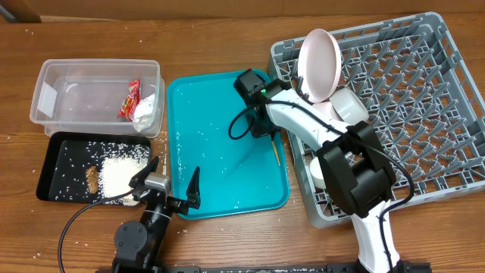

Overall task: Sort waste into correct bins and load items into the dishwasher
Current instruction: 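Grasp the wooden chopsticks from the teal tray with the right gripper, then drop the chopsticks into the rack beside the plate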

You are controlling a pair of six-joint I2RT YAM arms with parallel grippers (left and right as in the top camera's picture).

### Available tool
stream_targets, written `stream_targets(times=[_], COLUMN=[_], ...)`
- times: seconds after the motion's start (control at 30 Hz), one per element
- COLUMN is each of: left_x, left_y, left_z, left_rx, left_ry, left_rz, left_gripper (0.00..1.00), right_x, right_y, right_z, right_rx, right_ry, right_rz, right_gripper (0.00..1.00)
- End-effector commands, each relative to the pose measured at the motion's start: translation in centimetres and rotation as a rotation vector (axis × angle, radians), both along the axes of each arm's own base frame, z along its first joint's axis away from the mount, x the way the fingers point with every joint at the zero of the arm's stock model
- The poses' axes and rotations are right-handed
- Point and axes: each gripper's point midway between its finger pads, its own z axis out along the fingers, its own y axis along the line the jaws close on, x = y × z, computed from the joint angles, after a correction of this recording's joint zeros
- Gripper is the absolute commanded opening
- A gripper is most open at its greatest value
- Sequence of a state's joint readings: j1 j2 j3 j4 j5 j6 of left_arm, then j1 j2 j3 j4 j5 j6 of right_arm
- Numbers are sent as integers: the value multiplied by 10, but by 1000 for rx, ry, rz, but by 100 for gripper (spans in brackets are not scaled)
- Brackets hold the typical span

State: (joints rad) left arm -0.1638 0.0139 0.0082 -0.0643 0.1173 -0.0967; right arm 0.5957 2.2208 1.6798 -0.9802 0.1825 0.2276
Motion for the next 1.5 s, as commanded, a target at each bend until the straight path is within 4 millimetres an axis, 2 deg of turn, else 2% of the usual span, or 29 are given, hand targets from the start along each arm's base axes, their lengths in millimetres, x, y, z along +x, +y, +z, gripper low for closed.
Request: stream_targets(times=[0.0, 0.07, 0.2, 0.33, 0.43, 0.47, 0.53, 0.63, 0.77, 0.9, 0.93, 1.03, 1.07, 1.1, 1.27, 1.33, 1.43, 1.47], left_x=[0, 0, 0, 0, 0, 0, 0, 0, 0, 0, 0, 0, 0, 0, 0, 0, 0, 0], left_y=[-2, -2, -1, -2, -2, -2, -2, -1, -2, -2, -2, -2, -2, -2, -2, -2, -2, -2], left_z=[-1, -1, -1, -1, -1, -1, -1, -1, -1, -1, -1, -1, -1, -1, -1, -1, -1, -1], left_rx=[11, 11, 11, 11, 11, 11, 11, 11, 11, 11, 11, 11, 11, 11, 11, 11, 11, 11], left_ry=[-1, -1, -1, -1, -1, -1, -1, -1, 0, -1, 0, -1, -1, -1, -1, -1, -1, -1], left_rz=[-9, -9, -9, -9, -9, -9, -9, -9, -9, -9, -9, -9, -9, -9, -9, -9, -9, -9], left_gripper=[100, 100, 100, 100, 100, 100, 100, 100, 100, 100, 100, 100, 100, 100, 100, 100, 100, 100], right_x=[-18, -18, -8, 6, 18, 24, 35, 47, 52, 55, 56, 58, 58, 58, 35, 18, -19, -30], right_y=[13, 19, 31, 40, 32, 24, 3, -22, -49, -66, -69, -70, -70, -67, -42, -29, -12, -7], right_z=[-13, 1, 45, 108, 153, 167, 182, 184, 159, 127, 122, 125, 131, 140, 205, 240, 296, 309], right_rx=[42, 52, 102, 181, 219, 210, 156, 79, 34, 0, -6, 4, 10, 23, 158, 231, 353, 379], right_ry=[99, 89, 16, -102, -208, -255, -327, -347, -285, -216, -206, -211, -221, -238, -312, -356, -438, -457], right_rz=[37, 46, 59, 61, 41, 24, -8, 36, 31, -2, -8, -14, -19, -29, -23, 5, 37, 47], right_gripper=[4, 4, 4, 4, 4, 4, 4, 4, 4, 4, 7, 44, 55, 61, 70, 72, 81, 82])
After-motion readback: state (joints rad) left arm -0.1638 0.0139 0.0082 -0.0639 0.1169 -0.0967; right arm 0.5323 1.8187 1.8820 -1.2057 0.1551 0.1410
